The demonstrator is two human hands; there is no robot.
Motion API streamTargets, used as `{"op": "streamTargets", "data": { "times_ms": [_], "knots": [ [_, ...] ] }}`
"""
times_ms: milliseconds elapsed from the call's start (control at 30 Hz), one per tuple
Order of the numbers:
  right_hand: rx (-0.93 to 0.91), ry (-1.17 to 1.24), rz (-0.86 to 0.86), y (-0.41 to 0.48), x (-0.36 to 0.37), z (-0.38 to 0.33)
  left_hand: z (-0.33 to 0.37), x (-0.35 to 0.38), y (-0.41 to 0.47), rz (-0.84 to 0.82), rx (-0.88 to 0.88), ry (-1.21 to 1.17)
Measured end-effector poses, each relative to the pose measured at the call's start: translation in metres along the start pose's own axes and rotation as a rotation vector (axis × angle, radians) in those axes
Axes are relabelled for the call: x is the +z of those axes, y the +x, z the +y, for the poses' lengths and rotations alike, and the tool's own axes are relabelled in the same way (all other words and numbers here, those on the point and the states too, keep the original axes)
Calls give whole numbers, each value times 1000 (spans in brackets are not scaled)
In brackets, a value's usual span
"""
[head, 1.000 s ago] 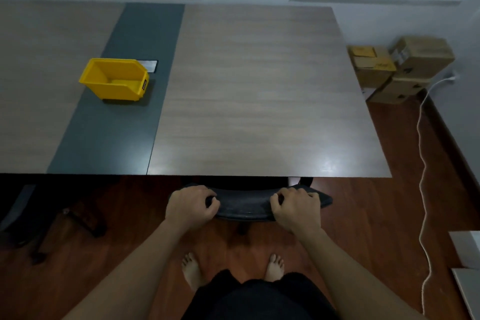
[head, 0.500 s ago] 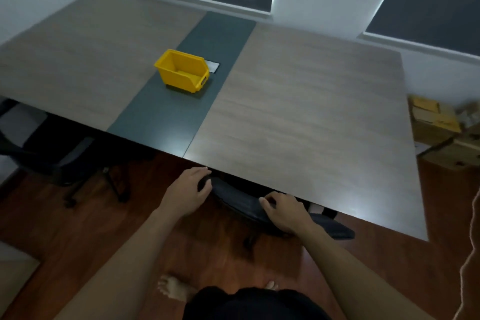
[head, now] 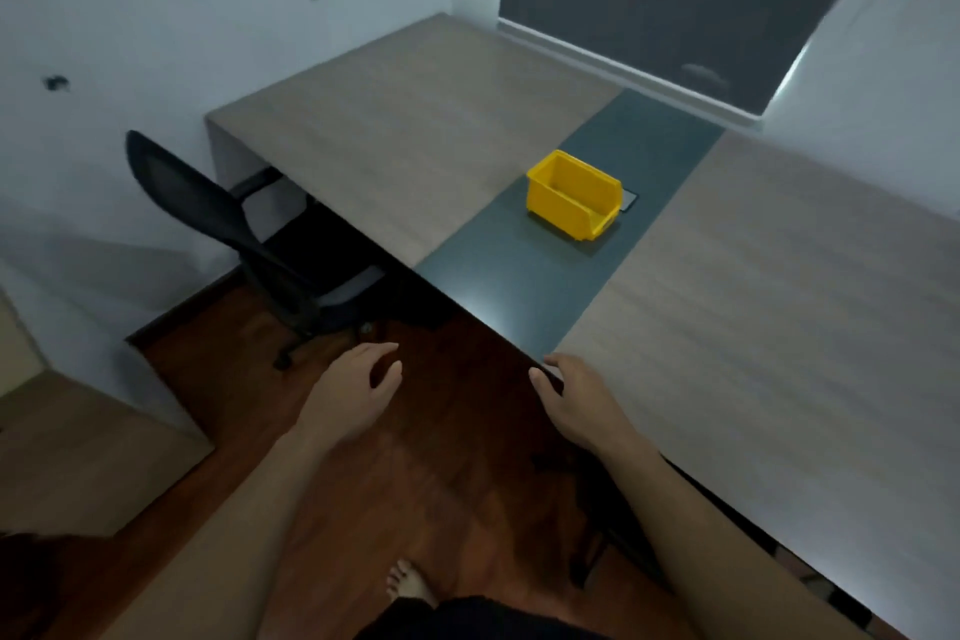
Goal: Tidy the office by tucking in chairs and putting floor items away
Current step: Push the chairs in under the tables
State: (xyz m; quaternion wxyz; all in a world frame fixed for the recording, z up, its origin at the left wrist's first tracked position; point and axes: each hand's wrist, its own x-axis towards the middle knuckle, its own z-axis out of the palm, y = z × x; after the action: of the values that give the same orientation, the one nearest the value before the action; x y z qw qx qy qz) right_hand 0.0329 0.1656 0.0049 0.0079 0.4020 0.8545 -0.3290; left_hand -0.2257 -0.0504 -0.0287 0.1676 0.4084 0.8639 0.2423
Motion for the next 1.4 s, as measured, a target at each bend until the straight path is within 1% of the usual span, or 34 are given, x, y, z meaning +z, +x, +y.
{"op": "streamTargets", "data": {
  "times_ms": [100,267,400,600,867,1033,1167,1400],
  "knots": [
    [-30,5,-41,36,34,-41,-50,-35,-1,37,-74,-11],
    [-116,-21,-132,77,83,-107,-113,-87,-12,109,-189,-24],
    [-169,-48,-209,105,109,-151,-149,-116,-13,148,-276,-80],
    [-217,-70,-297,164,139,-209,-192,-136,1,207,-353,-106],
    [-310,-52,-364,291,170,-299,-253,-192,87,256,-415,-65],
    [-386,-64,-400,365,169,-356,-275,-244,155,304,-451,-70],
    [-436,-71,-398,421,173,-393,-287,-268,206,361,-471,-99],
    [-426,-37,-461,463,199,-431,-323,-297,257,362,-427,-93]
  ]
}}
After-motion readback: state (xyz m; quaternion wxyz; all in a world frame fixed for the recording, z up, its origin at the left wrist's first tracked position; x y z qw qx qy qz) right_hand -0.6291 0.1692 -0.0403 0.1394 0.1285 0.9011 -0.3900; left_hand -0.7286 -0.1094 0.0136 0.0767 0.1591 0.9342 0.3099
